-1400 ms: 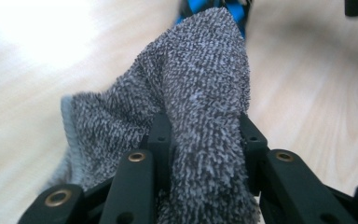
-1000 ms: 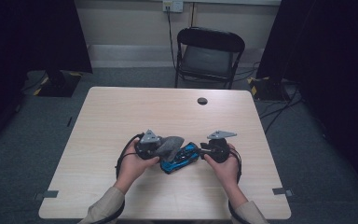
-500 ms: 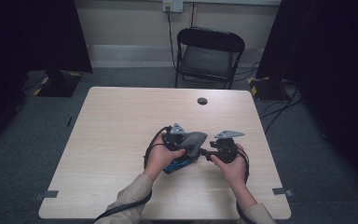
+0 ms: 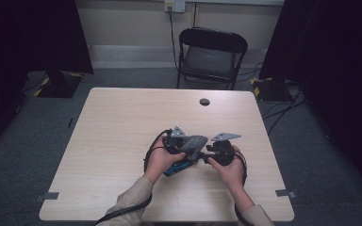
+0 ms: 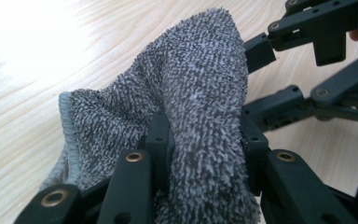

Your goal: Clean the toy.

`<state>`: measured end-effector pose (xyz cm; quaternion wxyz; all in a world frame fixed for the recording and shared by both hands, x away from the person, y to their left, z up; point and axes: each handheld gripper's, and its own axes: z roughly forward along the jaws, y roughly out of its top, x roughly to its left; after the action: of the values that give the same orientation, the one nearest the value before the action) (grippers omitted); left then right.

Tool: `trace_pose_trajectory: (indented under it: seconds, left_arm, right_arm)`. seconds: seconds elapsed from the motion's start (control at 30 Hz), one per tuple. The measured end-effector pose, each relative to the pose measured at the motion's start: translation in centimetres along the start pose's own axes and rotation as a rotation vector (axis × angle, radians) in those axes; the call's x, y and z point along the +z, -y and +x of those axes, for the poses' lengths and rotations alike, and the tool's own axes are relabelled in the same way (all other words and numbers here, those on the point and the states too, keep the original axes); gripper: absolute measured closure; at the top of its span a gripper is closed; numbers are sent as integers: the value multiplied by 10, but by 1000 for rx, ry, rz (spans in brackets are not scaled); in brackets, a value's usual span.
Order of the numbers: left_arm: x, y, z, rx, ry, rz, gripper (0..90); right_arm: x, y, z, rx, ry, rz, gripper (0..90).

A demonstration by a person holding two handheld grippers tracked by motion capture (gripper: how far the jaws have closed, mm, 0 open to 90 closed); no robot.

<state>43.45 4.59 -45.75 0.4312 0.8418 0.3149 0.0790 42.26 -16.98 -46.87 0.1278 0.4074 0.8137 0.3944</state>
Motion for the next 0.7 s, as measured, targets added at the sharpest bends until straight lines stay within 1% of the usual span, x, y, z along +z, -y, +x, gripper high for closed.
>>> trace_pose_trajectory:
  seconds: [0.17,0.23,0.27,0.37,0.4,0.43,0.47,0.6,0.63,0.7]
  left_arm:
    - [-13,8,5,-12,-10,-2,650]
    - [-22,14,6,-8,-14,1,650]
    - [-22,14,6,-8,-14,1,650]
    - [-31,21,5,6,-11,10,650]
    - [-34,23,4,9,-11,10,649]
    - [-38,26,4,12,-15,13,646]
    - [-40,29,3,17,-14,12,644]
    - [-50,42,2,12,-4,3,643]
    - [-52,44,3,18,-9,5,643]
    - [-56,49,3,12,-9,0,643]
  right_arm:
    - [1,-2,2,-10,18,4,481]
    - [2,-2,1,-6,21,-1,481]
    - [2,-2,1,-6,21,-1,481]
    - [4,-2,2,-6,23,-3,482]
    - [4,-3,3,-10,22,1,485]
    - [5,-4,5,-30,21,5,485]
    - [5,-5,7,-38,21,9,485]
    - [7,-7,8,-51,32,14,493]
    - [7,-7,8,-51,34,15,494]
    - [8,-8,9,-54,43,16,499]
